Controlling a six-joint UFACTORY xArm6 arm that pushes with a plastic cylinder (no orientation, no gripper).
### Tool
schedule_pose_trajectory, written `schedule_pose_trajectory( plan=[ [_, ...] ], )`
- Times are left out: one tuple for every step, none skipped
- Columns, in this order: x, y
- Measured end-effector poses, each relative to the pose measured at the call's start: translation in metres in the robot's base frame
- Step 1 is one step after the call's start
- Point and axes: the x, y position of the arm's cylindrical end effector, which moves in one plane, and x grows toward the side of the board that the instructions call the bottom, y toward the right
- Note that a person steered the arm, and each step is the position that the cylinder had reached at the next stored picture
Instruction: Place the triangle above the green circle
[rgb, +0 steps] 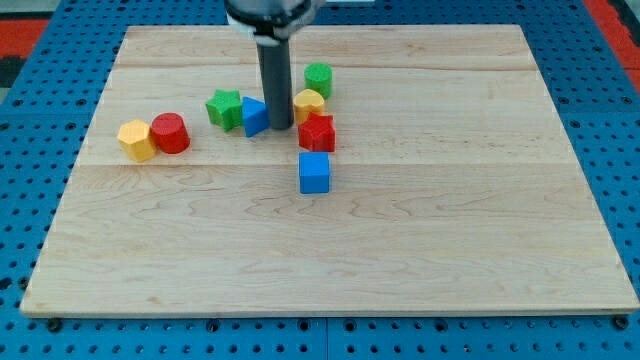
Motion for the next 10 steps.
schedule_pose_trajectory(
  plan=[
    [0.014, -0.024],
    [0.010, -0.087],
    [-0.031, -0.111],
    [-0.054, -0.086],
    [-0.058, -0.107],
    [-0.042, -0.114],
    [-0.043, -0.069],
    [-0.047, -0.044],
    [-0.058, -0.017],
    [-0.082, -0.006]
  ],
)
